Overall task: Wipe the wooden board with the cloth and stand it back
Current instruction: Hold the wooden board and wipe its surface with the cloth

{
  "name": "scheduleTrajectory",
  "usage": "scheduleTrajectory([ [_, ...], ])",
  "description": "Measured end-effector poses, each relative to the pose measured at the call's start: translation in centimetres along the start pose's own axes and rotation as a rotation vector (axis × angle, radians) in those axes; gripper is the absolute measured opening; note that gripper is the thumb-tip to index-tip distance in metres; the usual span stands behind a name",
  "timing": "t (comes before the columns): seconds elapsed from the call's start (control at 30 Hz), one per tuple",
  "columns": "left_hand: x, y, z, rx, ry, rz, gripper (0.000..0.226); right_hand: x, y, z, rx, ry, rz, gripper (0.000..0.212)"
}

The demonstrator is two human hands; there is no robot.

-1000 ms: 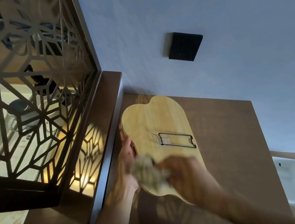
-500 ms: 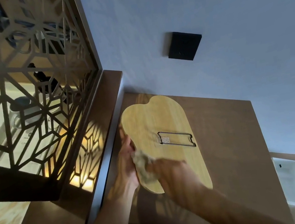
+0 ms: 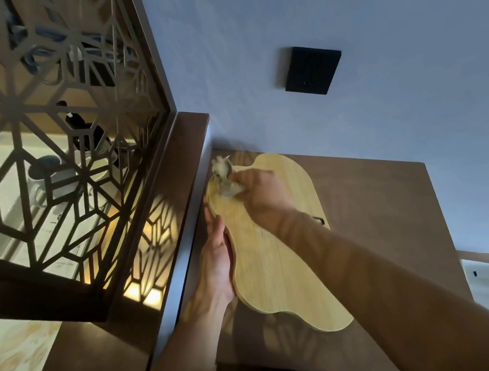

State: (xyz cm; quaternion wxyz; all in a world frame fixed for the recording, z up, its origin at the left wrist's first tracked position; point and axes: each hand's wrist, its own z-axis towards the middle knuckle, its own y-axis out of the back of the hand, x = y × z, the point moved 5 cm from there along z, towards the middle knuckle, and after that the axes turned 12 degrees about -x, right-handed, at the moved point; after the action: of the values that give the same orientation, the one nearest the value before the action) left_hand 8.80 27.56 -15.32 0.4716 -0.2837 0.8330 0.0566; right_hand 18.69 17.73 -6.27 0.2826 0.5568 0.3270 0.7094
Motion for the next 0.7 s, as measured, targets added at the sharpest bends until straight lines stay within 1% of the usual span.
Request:
scheduleTrajectory([
  [0.07,0.2,0.4,0.0,-0.051,-0.031,0.071,0.06,0.3,0.5,-4.0,-0.014,0.097,-0.014,0.04],
  [0.1,0.3,0.4,-0.1,-0.041,-0.064,0.092,0.051,0.2,0.9,-6.4,0.003,0.138,-0.018,0.041],
  [0.17,1.3,0.4,0.1,0.006,-0.018,0.017,0.047,0.0,1.8,-10.5,0.072,0.204,-0.08,0.042],
  [0.23,1.7,0.4,0.2,0.026,0.017,0.001,0.039,-0.5,2.6,-13.3,0.153,0.221,-0.05,0.041],
  [0.27,1.6,0.4,0.2,0.042,-0.002,0.002,0.045,-0.4,3.0,-14.5,0.209,0.224,-0.029,0.038],
  [0.33,1.7,0.2,0.3,0.09,-0.013,0.01,0.067,-0.3,3.9,-16.3,0.329,0.198,0.008,0.036],
  [0.37,1.5,0.0,0.1,0.109,-0.029,0.007,0.071,-0.4,4.4,-16.9,0.367,0.184,0.029,0.038],
  [0.43,1.2,0.5,0.2,0.034,-0.03,-0.053,0.066,-0.7,5.3,-17.0,0.38,0.126,0.108,0.042],
  [0.47,1.5,0.8,0.4,0.009,0.017,-0.16,0.059,-0.5,5.8,-16.0,0.327,0.088,0.173,0.048],
  [0.5,1.2,1.4,1.1,-0.041,-0.019,-0.201,0.054,-0.4,6.1,-14.2,0.229,0.066,0.203,0.05],
  [0.53,1.2,1.5,1.9,-0.063,-0.081,-0.225,0.055,-0.6,6.0,-11.9,0.126,-0.005,0.26,0.046],
  [0.57,0.7,1.2,1.4,-0.093,-0.06,-0.153,0.06,-0.9,5.7,-9.1,0.009,-0.072,0.267,0.04],
  [0.6,0.0,0.3,-0.1,-0.042,-0.138,0.006,0.069,-0.8,5.2,-6.2,-0.087,-0.088,0.199,0.036],
  [0.63,0.5,-0.2,-0.8,0.057,-0.022,0.038,0.077,-0.7,4.3,-3.5,-0.132,-0.08,0.148,0.036],
  [0.67,0.5,-0.4,-1.0,0.078,0.009,0.02,0.083,-0.8,3.5,-1.3,-0.149,-0.076,0.093,0.037],
  [0.7,0.6,-0.3,-1.1,0.07,0.015,0.025,0.087,-0.5,2.7,0.1,-0.117,-0.08,0.046,0.038],
])
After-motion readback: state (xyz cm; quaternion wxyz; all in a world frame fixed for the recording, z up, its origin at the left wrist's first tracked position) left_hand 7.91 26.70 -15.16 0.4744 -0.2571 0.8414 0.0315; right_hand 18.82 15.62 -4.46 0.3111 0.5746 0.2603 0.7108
